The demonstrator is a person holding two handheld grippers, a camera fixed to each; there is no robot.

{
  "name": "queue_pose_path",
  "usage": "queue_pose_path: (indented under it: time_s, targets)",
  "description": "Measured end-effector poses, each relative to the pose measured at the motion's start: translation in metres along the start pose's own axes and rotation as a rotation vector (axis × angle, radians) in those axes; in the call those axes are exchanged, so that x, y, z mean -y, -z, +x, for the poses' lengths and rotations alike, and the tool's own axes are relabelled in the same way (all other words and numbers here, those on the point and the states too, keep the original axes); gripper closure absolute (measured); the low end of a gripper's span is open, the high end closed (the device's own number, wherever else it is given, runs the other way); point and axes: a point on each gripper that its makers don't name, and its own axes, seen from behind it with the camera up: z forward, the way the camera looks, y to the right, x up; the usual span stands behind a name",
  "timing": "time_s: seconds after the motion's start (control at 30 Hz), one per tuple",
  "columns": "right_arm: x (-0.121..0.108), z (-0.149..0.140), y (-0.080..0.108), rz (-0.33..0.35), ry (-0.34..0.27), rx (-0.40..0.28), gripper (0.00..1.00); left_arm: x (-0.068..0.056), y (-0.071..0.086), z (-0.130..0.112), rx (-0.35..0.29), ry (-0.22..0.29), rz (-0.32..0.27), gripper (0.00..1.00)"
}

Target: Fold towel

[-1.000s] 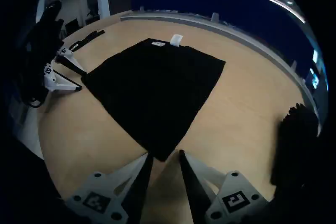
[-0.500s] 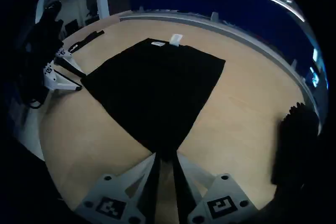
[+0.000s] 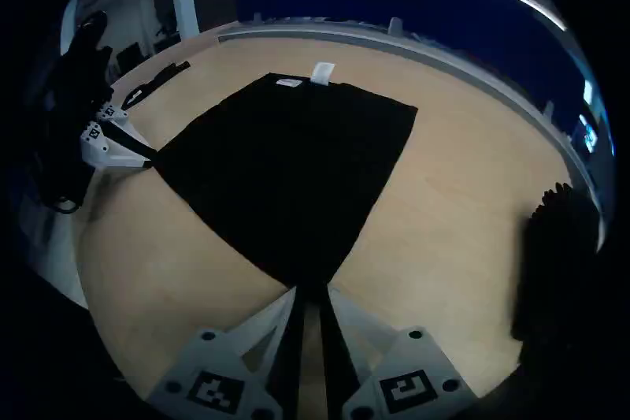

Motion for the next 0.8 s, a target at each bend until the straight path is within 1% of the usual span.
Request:
queue_pose_path:
  time_s: [0.17, 0.37, 0.47, 0.6, 0.8]
  targets:
    - [0.0, 0.004, 0.002, 0.0, -0.006, -0.011, 0.88, -0.006, 0.002, 0.001, 0.0, 0.033, -0.026, 0.85]
    - [-0.001, 0.012, 0.009, 0.0, -0.008, -0.028, 0.88, -0.006, 0.007, 0.007, -0.016, 0.043, -0.016, 0.85]
    - [-0.001, 0.02, 0.016, 0.001, -0.007, -0.045, 0.88, -0.006, 0.013, 0.012, -0.026, 0.057, -0.011, 0.85]
    - [0.0, 0.034, 0.028, 0.003, -0.003, -0.071, 0.88, -0.002, 0.025, 0.021, -0.047, 0.084, 0.0, 0.86]
    - [0.006, 0.057, 0.051, 0.009, 0.001, -0.112, 0.88, 0.004, 0.049, 0.038, -0.078, 0.115, 0.021, 0.86]
